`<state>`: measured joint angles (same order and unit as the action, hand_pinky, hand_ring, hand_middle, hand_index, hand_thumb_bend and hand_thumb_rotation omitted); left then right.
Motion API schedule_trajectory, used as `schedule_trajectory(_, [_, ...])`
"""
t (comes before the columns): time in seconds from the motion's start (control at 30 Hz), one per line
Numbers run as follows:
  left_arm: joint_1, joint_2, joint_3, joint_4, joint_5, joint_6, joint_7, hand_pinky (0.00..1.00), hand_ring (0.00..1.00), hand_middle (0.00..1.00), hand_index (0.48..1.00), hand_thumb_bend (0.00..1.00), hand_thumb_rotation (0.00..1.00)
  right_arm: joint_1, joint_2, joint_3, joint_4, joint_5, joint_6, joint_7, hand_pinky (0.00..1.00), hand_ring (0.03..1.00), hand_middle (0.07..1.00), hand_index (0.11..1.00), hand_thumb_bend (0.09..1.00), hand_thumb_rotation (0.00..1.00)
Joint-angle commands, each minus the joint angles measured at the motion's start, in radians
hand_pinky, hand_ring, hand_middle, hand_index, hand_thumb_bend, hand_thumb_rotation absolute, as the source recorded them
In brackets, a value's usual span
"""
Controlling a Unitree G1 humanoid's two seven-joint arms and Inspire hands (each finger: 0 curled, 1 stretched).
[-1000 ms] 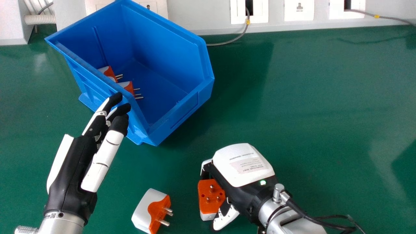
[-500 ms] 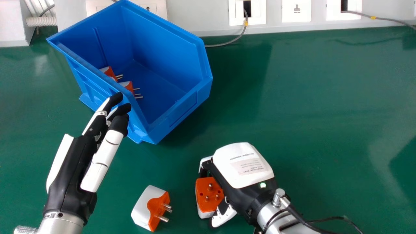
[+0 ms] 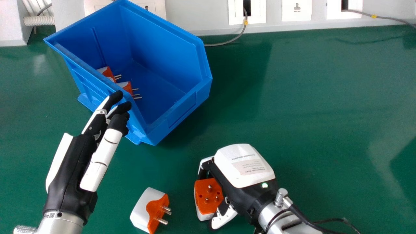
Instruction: Pick all objects and put in blue box
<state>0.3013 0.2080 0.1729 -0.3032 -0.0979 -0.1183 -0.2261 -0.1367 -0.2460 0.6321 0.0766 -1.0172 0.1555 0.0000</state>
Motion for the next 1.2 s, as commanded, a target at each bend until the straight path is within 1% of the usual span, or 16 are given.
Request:
schedule_trajectory(0.0, [0.005,0.007,0.0,-0.026,-0.003,-0.007,-0.002,0.88,0.91,0.91,0.932,0.68,0.91,0.017,-0.014,0.001,-0.01,-0.013,0.016,0.033,0.09,0.146,0.465,0.484,0.527,0.01])
schedule_trajectory(0.17, [0.006,0.006,0.001,-0.021,-0.002,-0.01,-0.003,0.88,0.91,0.91,0.933,0.69,0.91,0.02,-0.033,-0.018,-0.066,-0.014,0.032,0.073,0.08,0.133,0.467,0.481,0.526,0.01])
schedule_trajectory(0.27, [0.005,0.005,0.0,-0.02,0.004,-0.009,0.002,0.88,0.91,0.91,0.933,0.69,0.91,0.027,-0.043,-0.039,-0.111,-0.001,0.035,0.094,0.08,0.135,0.468,0.48,0.526,0.0])
schedule_trajectory(0.33, [0.006,0.003,-0.001,-0.022,0.007,-0.005,0.006,0.88,0.91,0.91,0.933,0.7,0.91,0.036,-0.051,-0.053,-0.147,0.002,0.037,0.109,0.09,0.145,0.452,0.486,0.524,0.0])
schedule_trajectory(0.4, [0.007,0.002,-0.001,-0.027,0.006,0.001,0.008,0.88,0.91,0.91,0.933,0.7,0.91,0.044,-0.055,-0.064,-0.18,0.002,0.041,0.127,0.09,0.149,0.438,0.49,0.521,0.0])
schedule_trajectory(0.47, [0.006,0.003,-0.002,-0.029,0.006,0.007,0.011,0.88,0.91,0.91,0.933,0.7,0.91,0.052,-0.055,-0.076,-0.214,0.005,0.044,0.143,0.09,0.149,0.438,0.49,0.521,0.0])
schedule_trajectory(0.5, [0.006,0.003,-0.002,-0.03,0.007,0.01,0.013,0.88,0.91,0.91,0.933,0.7,0.91,0.055,-0.055,-0.079,-0.224,0.005,0.045,0.148,0.11,0.168,0.432,0.497,0.52,0.0])
schedule_trajectory(0.53, [0.006,0.003,-0.003,-0.031,0.009,0.011,0.014,0.88,0.91,0.91,0.933,0.7,0.91,0.058,-0.056,-0.083,-0.236,0.003,0.046,0.155,0.11,0.168,0.432,0.497,0.52,0.0])
schedule_trajectory(0.63, [0.008,0.0,-0.005,-0.037,0.012,0.016,0.018,0.88,0.91,0.91,0.933,0.7,0.91,0.066,-0.061,-0.092,-0.278,-0.006,0.048,0.176,0.1,0.164,0.439,0.494,0.521,0.0])
schedule_trajectory(0.67, [0.008,-0.001,-0.006,-0.037,0.012,0.017,0.019,0.88,0.91,0.91,0.933,0.7,0.91,0.068,-0.062,-0.095,-0.287,-0.006,0.047,0.181,0.11,0.176,0.431,0.5,0.519,0.0])
schedule_trajectory(0.87, [0.012,0.001,-0.006,-0.038,0.018,0.01,0.019,0.88,0.9,0.9,0.931,0.7,0.91,0.075,-0.069,-0.12,-0.347,-0.005,0.046,0.211,0.13,0.2,0.424,0.514,0.515,0.0])
schedule_trajectory(0.9, [0.013,0.0,-0.007,-0.038,0.018,0.01,0.019,0.88,0.9,0.9,0.93,0.7,0.91,0.075,-0.071,-0.124,-0.358,-0.005,0.047,0.216,0.14,0.221,0.432,0.513,0.516,0.0])
schedule_trajectory(0.97, [0.019,-0.001,-0.008,-0.04,0.017,0.008,0.018,0.88,0.9,0.9,0.93,0.7,0.91,0.078,-0.074,-0.134,-0.383,-0.007,0.048,0.228,0.14,0.221,0.432,0.513,0.516,0.0])
schedule_trajectory(1.07, [0.023,-0.002,-0.01,-0.042,0.014,0.009,0.017,0.88,0.9,0.9,0.929,0.7,0.91,0.077,-0.073,-0.155,-0.417,-0.002,0.05,0.244,0.13,0.197,0.412,0.507,0.513,0.0])
schedule_trajectory(1.17, [0.024,-0.002,-0.012,-0.046,0.017,0.014,0.021,0.88,0.9,0.9,0.929,0.71,0.91,0.071,-0.067,-0.174,-0.443,0.0,0.053,0.252,0.11,0.183,0.407,0.5,0.513,0.0])
